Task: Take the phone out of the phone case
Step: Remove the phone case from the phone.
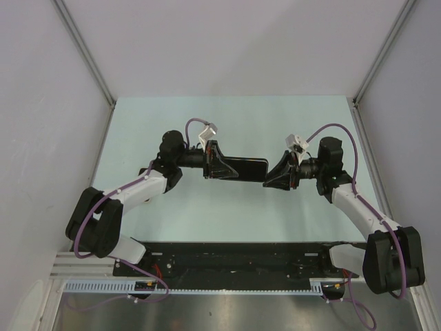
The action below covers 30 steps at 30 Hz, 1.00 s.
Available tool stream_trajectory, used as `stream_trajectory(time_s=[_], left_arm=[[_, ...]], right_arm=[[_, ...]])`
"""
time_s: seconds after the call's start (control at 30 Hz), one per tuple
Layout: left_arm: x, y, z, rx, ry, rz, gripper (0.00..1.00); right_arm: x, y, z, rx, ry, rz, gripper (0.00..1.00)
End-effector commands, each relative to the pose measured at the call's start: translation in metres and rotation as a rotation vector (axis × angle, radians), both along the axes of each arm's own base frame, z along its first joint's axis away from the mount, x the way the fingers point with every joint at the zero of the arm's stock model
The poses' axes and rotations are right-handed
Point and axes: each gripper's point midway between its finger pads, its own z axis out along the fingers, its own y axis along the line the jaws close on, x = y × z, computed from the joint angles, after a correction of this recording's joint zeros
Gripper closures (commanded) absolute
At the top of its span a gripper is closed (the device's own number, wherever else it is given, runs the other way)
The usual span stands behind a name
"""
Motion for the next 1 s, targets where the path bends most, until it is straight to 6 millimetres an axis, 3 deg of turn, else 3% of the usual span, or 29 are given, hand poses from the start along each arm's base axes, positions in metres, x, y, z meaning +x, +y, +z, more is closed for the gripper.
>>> stream_trajectory(time_s=[0.0, 0.27, 0.97], left_arm=[[0.002, -0.006, 0.03, -0.059, -0.102, -0.015, 1.0], [0.002, -0.006, 0.031, -0.06, -0.1, -0.015, 1.0], [-0.004, -0.005, 0.034, -0.06, -0.093, -0.052, 0.99]], right_arm=[[0.002, 0.001, 0.013, 0.014, -0.045, -0.007, 0.69], [-0.002, 0.001, 0.007, 0.008, -0.087, 0.012, 0.75], [0.001, -0.002, -0.012, -0.036, -0.191, -0.013, 0.77]])
